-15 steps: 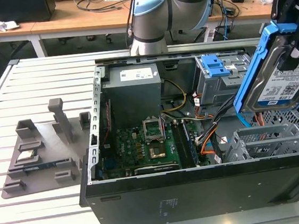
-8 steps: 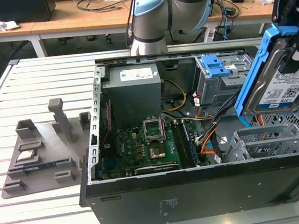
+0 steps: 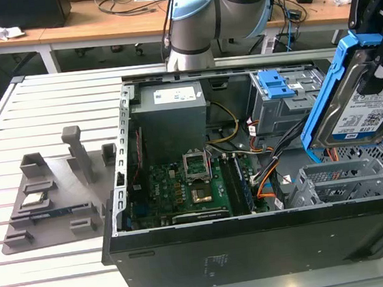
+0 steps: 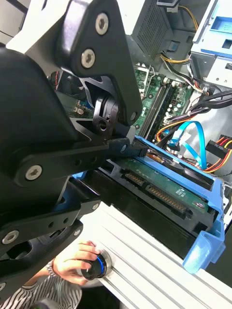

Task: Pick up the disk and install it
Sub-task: 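Pick up the disk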

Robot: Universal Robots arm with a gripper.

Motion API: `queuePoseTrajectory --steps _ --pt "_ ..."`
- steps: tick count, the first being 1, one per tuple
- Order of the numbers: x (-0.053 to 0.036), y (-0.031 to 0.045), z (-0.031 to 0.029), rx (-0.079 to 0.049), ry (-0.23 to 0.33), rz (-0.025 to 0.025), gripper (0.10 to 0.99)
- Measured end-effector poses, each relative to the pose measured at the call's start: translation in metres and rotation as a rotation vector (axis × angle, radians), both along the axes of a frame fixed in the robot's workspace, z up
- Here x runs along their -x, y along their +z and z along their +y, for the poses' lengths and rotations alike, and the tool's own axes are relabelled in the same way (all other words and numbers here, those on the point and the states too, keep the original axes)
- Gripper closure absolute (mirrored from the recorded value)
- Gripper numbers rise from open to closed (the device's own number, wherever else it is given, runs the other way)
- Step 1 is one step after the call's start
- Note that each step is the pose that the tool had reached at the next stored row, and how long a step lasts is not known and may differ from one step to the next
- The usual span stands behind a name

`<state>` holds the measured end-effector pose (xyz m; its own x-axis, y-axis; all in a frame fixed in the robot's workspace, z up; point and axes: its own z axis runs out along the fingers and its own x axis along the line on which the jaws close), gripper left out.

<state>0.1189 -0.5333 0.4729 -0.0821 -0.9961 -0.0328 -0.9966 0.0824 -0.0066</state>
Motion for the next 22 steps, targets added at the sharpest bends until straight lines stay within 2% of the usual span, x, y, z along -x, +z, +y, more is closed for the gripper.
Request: queuePoseTrajectory --steps 8,10,12,16,19,20,22 --pt "-0.0002 -0.0001 0.0 0.0 0.0 0.0 0.722" --pt "-0.0002 -0.0016 0.0 0.0 0.0 0.0 0.722" --pt "-0.0002 -0.0041 -0.0001 0.005 0.0 0.0001 0.722" --pt "-0.0004 -0.0073 -0.0001 0.032 0.003 0.0001 0.722" --pt "-0.0023 -0.011 -0.0001 0.06 0.014 0.0005 0.722" --pt "-0.0026 -0.0145 -0.0001 0.084 0.015 0.0007 0.722" --pt "-0.0032 -0.0235 -0.0001 0.097 0.015 0.0008 0.722"
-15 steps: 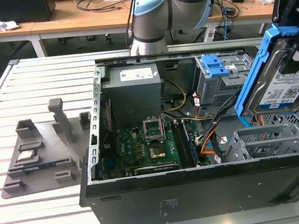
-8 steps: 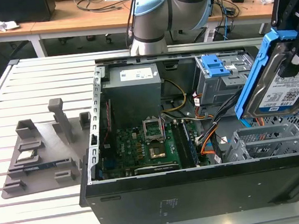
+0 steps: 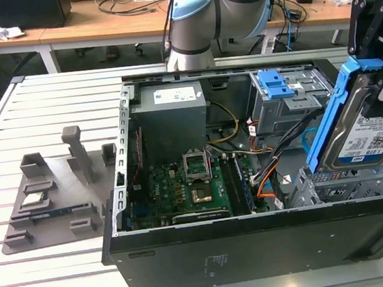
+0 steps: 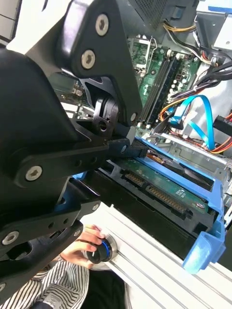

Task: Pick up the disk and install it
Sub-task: 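Pick up the disk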

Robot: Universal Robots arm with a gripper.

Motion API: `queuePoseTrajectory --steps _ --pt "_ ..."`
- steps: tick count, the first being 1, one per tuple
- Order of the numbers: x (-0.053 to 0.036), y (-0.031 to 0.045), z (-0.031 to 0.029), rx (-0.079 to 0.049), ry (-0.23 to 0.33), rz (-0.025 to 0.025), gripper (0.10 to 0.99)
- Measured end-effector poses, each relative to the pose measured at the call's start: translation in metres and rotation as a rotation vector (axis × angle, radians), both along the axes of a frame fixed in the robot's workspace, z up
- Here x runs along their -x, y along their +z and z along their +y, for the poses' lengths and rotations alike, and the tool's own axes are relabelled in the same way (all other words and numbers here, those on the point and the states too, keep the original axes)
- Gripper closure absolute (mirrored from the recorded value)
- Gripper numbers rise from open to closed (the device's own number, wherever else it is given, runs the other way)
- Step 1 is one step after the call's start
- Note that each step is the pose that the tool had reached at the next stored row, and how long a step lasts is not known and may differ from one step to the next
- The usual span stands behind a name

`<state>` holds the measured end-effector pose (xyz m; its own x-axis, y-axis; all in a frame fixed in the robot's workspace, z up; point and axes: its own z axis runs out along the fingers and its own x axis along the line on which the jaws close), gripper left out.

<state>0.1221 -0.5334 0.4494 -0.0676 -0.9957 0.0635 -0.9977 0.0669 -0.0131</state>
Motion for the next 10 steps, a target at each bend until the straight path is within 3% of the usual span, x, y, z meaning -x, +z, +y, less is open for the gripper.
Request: queuePoseTrajectory --steps 1,7,9,10 --pt "-0.0021 -0.0095 0.0 0.002 0.0 -0.0001 0.722" --pt "-0.0047 -0.0099 0.0031 0.002 0.019 0.0 0.722" --pt "-0.0047 -0.0099 0.0032 0.001 0.049 0.0 0.722" --pt "-0.0046 -0.0098 0.0032 -0.008 0.059 -0.0002 0.722"
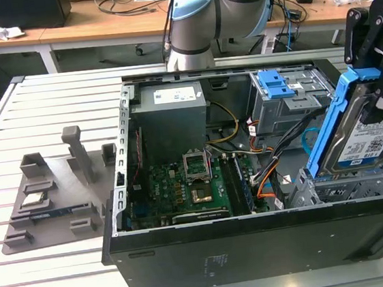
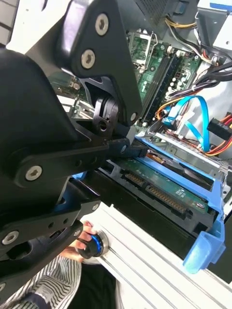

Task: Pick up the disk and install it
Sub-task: 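Pick up the disk, then insert the disk into the insertion slot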

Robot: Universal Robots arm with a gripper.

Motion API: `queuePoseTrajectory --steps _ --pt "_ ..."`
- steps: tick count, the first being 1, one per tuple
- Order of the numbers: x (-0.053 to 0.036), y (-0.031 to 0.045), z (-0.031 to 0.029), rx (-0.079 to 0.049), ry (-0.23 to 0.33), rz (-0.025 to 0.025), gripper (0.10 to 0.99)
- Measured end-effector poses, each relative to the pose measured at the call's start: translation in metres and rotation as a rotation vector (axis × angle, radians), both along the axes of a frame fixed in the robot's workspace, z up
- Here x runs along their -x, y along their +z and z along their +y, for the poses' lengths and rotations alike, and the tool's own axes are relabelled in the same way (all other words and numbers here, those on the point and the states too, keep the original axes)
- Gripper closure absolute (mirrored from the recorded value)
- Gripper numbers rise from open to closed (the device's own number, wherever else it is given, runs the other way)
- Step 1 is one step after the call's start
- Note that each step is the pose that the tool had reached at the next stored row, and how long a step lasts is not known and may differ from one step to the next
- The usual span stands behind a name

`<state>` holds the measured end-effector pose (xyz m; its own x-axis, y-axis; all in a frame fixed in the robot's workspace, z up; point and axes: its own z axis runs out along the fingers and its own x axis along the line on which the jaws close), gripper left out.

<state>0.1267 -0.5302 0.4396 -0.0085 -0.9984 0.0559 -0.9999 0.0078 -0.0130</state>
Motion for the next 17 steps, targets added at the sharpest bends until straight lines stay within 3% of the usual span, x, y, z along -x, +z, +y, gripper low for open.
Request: queuePoseTrajectory --steps 4,17 --pt "0.0004 -0.0001 -0.0016 -0.034 0.0 -0.0001 0.722" --pt "0.0004 -0.0001 -0.0016 -0.035 0.0 -0.0001 0.722"
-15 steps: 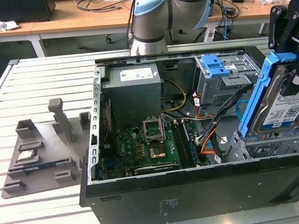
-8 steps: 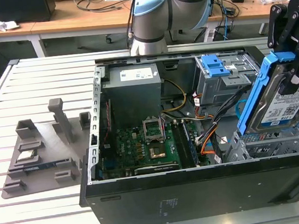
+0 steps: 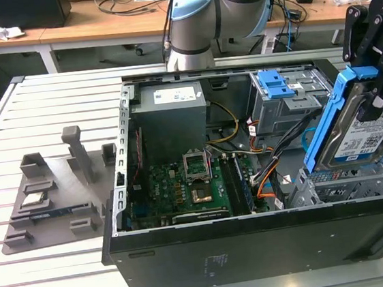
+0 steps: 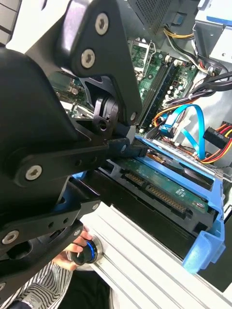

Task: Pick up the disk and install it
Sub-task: 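Insert the disk into the insertion slot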

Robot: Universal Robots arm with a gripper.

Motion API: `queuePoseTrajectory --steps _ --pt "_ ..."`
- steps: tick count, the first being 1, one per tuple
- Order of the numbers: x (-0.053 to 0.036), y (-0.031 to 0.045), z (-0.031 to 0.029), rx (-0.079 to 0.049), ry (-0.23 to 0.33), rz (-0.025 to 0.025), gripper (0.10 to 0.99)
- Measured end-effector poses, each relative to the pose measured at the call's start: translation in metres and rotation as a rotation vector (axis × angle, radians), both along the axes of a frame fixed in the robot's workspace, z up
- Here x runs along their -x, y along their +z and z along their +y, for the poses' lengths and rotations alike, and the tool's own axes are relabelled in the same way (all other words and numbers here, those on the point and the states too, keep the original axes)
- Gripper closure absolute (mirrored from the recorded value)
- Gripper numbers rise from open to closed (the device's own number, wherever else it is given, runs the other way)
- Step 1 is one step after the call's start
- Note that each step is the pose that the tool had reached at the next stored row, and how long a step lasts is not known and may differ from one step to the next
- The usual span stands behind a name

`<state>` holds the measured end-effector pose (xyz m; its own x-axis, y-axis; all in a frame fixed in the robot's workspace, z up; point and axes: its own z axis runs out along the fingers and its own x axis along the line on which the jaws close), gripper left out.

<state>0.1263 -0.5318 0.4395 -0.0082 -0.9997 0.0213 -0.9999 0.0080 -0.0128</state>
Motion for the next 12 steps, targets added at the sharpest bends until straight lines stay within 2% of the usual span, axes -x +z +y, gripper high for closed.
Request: queuePoseTrajectory --steps 1,3,10,12 --pt "0.0 0.0 0.0 0.0 0.0 0.0 0.722" --pt "0.0 -0.0008 -0.0002 0.015 0.0 0.0 0.722" --pt "-0.0002 -0.0041 -0.001 0.02 0.0 0.0 0.722" --pt "-0.0004 -0.0073 -0.001 0.02 0.0 0.0001 0.722"
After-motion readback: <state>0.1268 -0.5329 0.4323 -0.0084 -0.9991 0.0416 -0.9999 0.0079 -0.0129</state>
